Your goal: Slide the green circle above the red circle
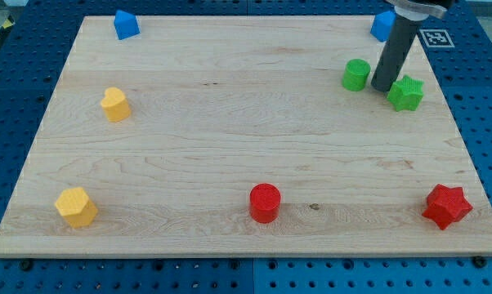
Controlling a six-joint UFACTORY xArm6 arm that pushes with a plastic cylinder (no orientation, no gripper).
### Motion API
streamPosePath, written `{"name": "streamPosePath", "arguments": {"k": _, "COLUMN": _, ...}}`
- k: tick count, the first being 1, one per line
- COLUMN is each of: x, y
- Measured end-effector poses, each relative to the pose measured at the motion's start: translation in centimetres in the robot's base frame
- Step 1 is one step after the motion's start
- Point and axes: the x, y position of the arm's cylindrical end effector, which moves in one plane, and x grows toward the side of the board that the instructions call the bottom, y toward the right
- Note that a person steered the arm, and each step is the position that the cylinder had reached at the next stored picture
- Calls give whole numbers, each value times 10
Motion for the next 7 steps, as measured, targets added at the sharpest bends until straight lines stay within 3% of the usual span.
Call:
{"name": "streamPosePath", "arguments": {"k": 2, "x": -2, "y": 5}}
{"name": "streamPosePath", "arguments": {"k": 4, "x": -33, "y": -45}}
{"name": "streamPosePath", "arguments": {"k": 6, "x": 7, "y": -54}}
{"name": "streamPosePath", "arguments": {"k": 7, "x": -13, "y": -67}}
